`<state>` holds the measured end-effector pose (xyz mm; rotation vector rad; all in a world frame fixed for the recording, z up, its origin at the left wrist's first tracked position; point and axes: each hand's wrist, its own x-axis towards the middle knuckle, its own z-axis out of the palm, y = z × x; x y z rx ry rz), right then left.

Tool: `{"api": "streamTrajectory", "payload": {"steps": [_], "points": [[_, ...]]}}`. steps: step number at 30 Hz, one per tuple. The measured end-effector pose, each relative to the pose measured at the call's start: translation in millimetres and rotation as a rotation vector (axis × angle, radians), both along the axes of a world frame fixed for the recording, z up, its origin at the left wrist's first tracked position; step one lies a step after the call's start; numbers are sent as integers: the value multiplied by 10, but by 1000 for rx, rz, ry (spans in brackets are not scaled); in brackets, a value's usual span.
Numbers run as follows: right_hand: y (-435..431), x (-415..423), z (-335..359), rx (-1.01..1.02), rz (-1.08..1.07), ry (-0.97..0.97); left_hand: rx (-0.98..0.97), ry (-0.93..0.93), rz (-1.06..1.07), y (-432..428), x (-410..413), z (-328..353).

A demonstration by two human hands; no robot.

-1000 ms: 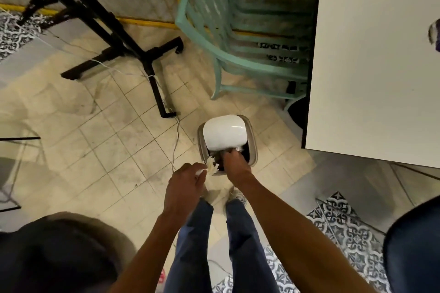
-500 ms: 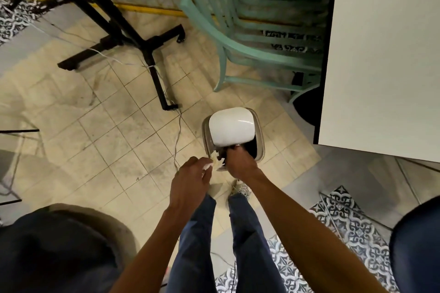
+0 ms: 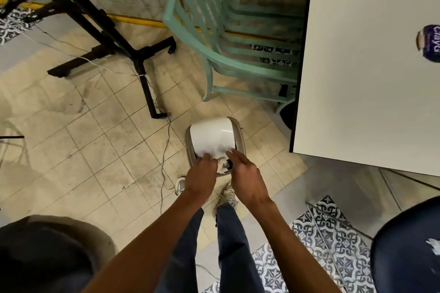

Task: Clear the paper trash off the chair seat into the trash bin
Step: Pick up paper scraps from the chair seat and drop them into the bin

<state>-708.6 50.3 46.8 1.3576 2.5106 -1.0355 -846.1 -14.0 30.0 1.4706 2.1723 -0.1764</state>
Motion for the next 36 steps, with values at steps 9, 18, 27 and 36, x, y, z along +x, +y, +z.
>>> {"api": "streamTrajectory", "payload": {"steps": [9, 18, 27, 36], "points": [[5, 215, 147, 28, -121, 134, -178, 116, -242, 316, 206, -488], [-142, 407, 174, 52, -186, 100, -164, -19, -10, 347, 193, -702], [-375, 367, 666, 25, -323, 16, -35, -129, -11, -18, 96, 6], [-854, 611, 1464, 111, -495, 27, 183, -93, -153, -477, 82, 1261]]}}
